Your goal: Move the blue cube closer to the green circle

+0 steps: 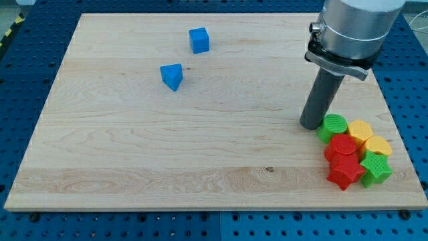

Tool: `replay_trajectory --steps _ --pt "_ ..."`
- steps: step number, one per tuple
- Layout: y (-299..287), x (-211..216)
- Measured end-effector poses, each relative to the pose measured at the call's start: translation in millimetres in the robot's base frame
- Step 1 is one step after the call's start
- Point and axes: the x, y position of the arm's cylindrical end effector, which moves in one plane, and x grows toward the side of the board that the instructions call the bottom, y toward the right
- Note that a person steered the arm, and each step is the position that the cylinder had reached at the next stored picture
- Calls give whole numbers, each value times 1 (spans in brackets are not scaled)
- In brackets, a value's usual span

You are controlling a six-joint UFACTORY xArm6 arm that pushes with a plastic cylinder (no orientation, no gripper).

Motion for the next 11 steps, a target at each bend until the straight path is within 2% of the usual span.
replay_trajectory --steps 1,3,4,5,6,7,8,10,11 --pt "0 -28" --pt "-26 -151" --pt "-73 -219" --pt "-150 -270" --pt "-227 -288" --pt "-231 -252" --pt "-207 -221" --pt "-156 -198" --pt "-182 -198"
